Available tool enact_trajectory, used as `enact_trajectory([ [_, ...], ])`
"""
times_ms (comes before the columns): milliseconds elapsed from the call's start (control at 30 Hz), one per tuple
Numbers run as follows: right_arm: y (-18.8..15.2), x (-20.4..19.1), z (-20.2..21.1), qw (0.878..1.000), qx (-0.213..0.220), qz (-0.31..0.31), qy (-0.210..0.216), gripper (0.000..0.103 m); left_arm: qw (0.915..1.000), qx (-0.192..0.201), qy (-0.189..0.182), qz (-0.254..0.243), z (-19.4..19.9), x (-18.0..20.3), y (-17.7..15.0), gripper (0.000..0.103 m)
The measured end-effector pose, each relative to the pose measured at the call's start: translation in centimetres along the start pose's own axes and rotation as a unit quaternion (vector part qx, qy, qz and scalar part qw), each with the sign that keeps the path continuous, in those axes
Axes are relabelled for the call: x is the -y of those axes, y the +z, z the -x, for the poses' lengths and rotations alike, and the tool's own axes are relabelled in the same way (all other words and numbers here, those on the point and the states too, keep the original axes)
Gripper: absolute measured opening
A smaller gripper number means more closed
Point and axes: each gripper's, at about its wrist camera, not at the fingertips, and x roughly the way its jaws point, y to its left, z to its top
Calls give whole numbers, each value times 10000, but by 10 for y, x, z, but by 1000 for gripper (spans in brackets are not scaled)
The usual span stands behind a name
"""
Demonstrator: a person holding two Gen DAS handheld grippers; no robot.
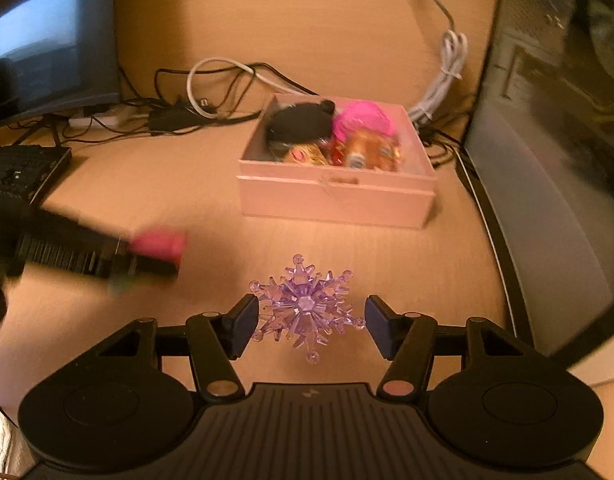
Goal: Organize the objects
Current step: 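Drop the figurine and purple snowflake into the pink box with both tools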
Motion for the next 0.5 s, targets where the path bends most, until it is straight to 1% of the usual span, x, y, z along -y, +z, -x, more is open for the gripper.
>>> enact_trajectory([
  [100,-10,10,5,9999,51,-32,-115,59,9993,358,45,139,-4,2,26,51],
  [167,-15,20,7,9997,65,-192,-126,59,9979,583,118,273,-6,5,41,51],
  [233,-18,30,8,9994,72,-315,-126,59,9961,761,105,430,-12,9,56,51],
  [400,-19,46,3,9987,113,-465,-151,59,9883,1396,123,609,-39,23,96,52],
  [433,-18,48,2,9987,125,-466,-139,59,9869,1459,148,670,-50,26,105,53],
  [467,-17,49,1,9988,138,-446,-127,59,9873,1415,218,688,-59,28,111,53],
  [500,-16,50,0,9990,156,-409,-119,59,9889,1279,369,658,-72,31,116,53],
])
